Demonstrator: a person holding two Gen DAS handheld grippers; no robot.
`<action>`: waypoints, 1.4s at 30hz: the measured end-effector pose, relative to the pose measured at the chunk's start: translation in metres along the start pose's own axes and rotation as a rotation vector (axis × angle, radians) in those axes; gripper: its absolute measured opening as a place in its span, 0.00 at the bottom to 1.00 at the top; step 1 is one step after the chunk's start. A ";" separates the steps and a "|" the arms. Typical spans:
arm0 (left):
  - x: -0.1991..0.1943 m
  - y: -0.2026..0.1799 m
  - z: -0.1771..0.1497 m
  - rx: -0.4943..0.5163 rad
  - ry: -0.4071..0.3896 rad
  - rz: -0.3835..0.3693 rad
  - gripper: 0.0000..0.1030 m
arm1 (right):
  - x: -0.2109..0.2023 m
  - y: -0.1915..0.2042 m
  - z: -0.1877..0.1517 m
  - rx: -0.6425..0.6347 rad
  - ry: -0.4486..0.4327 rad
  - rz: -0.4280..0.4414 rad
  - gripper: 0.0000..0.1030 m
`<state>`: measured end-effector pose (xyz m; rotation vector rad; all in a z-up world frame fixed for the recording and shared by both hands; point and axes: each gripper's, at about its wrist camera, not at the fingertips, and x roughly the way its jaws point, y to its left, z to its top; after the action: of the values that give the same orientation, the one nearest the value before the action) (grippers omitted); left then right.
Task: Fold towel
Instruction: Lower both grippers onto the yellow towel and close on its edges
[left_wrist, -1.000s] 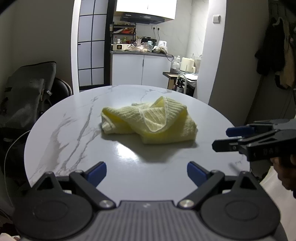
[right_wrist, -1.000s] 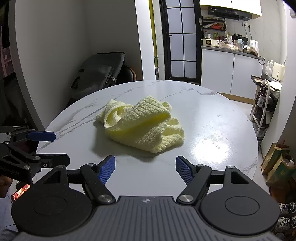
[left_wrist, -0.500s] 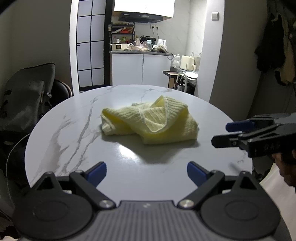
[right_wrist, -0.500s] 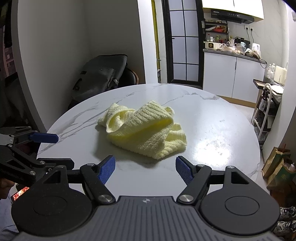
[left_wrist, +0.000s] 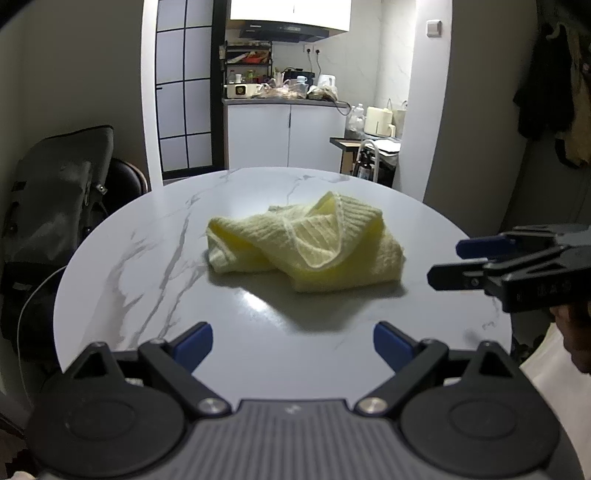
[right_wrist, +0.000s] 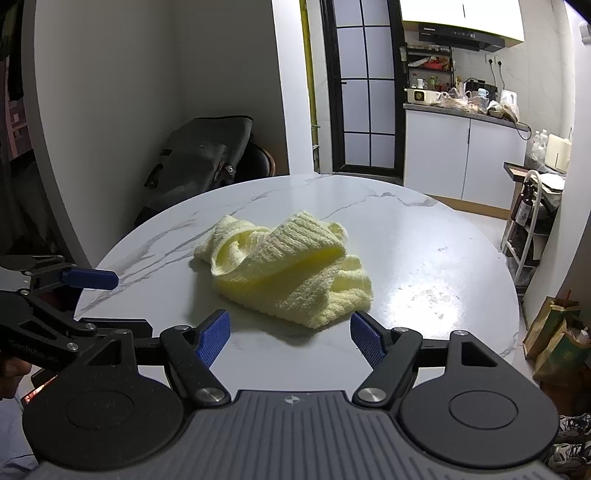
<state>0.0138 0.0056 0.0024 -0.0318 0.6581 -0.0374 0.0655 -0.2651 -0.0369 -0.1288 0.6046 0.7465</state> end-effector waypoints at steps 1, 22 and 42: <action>0.001 0.000 0.001 0.000 0.000 -0.001 0.90 | 0.000 -0.001 0.001 0.004 0.003 -0.002 0.74; 0.014 0.001 0.034 -0.035 -0.031 0.002 0.62 | 0.007 -0.002 0.037 -0.040 -0.062 -0.003 0.74; 0.037 0.012 0.053 -0.097 0.010 0.036 0.62 | 0.041 0.000 0.066 -0.065 0.025 0.020 0.67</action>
<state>0.0752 0.0169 0.0211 -0.1130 0.6702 0.0289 0.1196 -0.2200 -0.0057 -0.1923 0.6059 0.7854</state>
